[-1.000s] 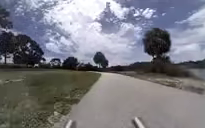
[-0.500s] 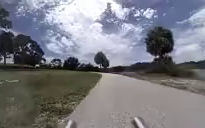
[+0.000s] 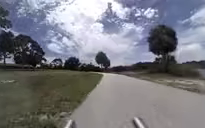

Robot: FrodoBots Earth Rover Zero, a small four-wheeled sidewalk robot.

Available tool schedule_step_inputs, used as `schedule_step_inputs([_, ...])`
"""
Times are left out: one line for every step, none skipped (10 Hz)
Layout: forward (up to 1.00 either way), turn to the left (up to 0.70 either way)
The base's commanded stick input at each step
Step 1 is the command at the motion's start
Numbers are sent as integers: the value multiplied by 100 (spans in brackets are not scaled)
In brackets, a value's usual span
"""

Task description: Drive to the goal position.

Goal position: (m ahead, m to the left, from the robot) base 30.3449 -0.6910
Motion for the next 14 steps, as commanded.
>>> schedule_step_inputs([85,0])
schedule_step_inputs([85,0])
schedule_step_inputs([85,0])
schedule_step_inputs([85,0])
schedule_step_inputs([85,0])
schedule_step_inputs([85,0])
schedule_step_inputs([85,0])
schedule_step_inputs([85,0])
schedule_step_inputs([85,0])
schedule_step_inputs([85,0])
schedule_step_inputs([85,0])
schedule_step_inputs([85,0])
schedule_step_inputs([85,0])
schedule_step_inputs([85,0])
